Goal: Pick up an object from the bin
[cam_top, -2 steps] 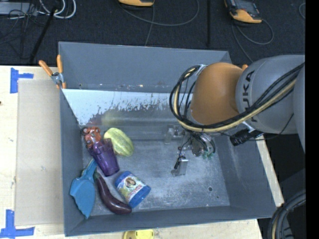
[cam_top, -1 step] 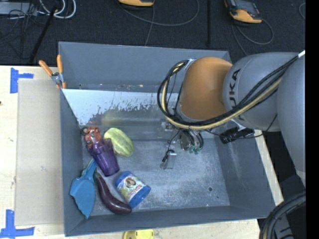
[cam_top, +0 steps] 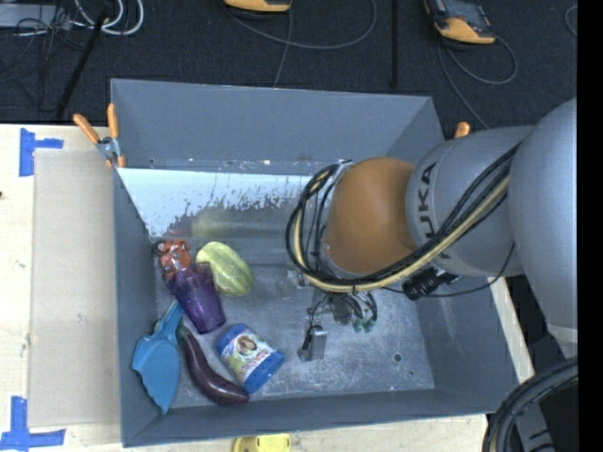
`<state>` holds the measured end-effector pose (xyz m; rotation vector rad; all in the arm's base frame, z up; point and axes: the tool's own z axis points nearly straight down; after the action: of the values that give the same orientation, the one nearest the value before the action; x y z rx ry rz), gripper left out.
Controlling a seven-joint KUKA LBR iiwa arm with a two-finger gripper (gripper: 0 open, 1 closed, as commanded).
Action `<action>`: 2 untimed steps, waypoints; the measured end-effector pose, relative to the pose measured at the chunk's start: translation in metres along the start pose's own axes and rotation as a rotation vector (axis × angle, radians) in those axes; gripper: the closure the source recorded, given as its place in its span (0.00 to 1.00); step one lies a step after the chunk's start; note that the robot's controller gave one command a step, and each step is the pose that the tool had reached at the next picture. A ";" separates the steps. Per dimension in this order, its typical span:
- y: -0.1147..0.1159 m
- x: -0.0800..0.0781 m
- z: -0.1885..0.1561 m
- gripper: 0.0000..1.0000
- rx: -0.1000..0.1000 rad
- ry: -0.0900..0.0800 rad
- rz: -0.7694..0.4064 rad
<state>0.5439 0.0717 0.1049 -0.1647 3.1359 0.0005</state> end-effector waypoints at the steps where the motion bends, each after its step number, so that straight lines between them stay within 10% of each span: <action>1: 0.027 0.006 0.020 0.00 0.000 0.005 0.125; 2: 0.044 0.017 0.025 0.00 0.001 0.003 -0.011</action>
Offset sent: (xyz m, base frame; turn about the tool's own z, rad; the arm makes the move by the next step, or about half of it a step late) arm -0.0389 0.0526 -0.0297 -0.1380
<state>0.5222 0.1140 0.0795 -0.1817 3.1380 -0.0008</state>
